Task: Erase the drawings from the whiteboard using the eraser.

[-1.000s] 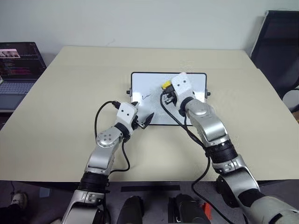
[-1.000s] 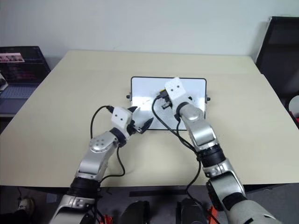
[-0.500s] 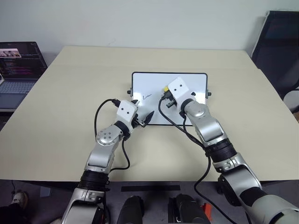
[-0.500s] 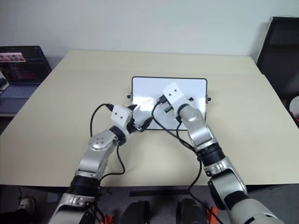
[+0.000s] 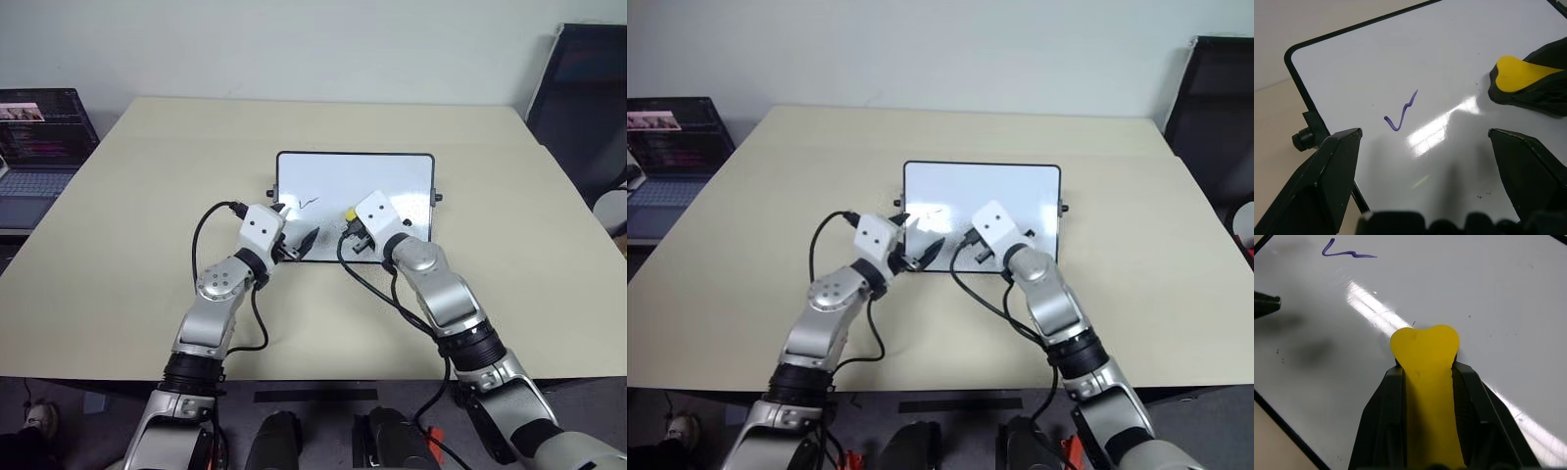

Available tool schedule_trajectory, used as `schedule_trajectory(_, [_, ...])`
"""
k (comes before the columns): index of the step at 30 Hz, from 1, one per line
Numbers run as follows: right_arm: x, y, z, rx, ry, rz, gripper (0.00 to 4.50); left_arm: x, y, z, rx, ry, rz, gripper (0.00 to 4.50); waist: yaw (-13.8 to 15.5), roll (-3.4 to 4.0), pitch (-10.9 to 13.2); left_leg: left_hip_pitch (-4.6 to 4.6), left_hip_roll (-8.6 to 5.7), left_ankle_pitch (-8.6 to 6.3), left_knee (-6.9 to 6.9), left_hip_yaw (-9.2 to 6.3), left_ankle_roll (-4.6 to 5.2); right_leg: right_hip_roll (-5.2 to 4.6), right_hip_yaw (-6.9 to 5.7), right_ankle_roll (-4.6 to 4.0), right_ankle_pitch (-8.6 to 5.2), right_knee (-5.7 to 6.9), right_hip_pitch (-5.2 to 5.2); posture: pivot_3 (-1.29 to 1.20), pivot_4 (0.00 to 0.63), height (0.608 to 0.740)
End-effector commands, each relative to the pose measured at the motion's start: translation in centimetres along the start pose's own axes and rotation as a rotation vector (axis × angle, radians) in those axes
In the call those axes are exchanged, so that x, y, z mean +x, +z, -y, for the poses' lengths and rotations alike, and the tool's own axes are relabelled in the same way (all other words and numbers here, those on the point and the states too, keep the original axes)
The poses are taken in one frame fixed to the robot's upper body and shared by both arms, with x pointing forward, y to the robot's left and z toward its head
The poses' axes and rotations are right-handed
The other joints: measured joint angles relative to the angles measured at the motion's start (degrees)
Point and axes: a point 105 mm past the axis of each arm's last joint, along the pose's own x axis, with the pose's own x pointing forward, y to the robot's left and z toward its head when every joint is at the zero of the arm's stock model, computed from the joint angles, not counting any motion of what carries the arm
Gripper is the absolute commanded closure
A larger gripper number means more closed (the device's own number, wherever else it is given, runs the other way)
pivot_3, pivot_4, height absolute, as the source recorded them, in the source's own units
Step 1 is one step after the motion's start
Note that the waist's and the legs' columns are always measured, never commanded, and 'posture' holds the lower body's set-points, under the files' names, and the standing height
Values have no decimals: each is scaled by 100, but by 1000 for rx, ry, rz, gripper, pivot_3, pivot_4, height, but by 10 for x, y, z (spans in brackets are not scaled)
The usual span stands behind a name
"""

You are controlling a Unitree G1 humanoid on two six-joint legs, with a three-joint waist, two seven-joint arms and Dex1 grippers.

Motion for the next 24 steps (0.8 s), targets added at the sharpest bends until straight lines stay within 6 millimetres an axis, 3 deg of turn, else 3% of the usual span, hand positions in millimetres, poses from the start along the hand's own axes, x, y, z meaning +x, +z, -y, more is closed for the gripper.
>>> schedule_trajectory(1, [-4,-14,2,-17,-4,-50,3572,-2,15,-7,28,20,51,0,1,0,0,0,0,0,0,-1,0,0,0,1,0,0,0,0,150,740])
schedule_trajectory(17, [-9,-16,8,-21,-25,-54,3572,0,14,-5,19,10,48,0,81,-1,0,0,-1,0,1,2,0,0,-3,1,0,-1,2,0,150,740])
schedule_trajectory(21, [-14,17,20,106,-73,118,3572,-1,15,-5,21,11,51,0,81,-1,0,0,-1,0,1,2,0,0,-2,1,0,-1,2,0,150,740])
schedule_trajectory(24, [-23,43,29,93,-99,248,3572,-3,14,-7,21,15,49,0,81,0,2,-3,-1,0,0,1,0,1,-1,0,0,-2,-2,0,150,740])
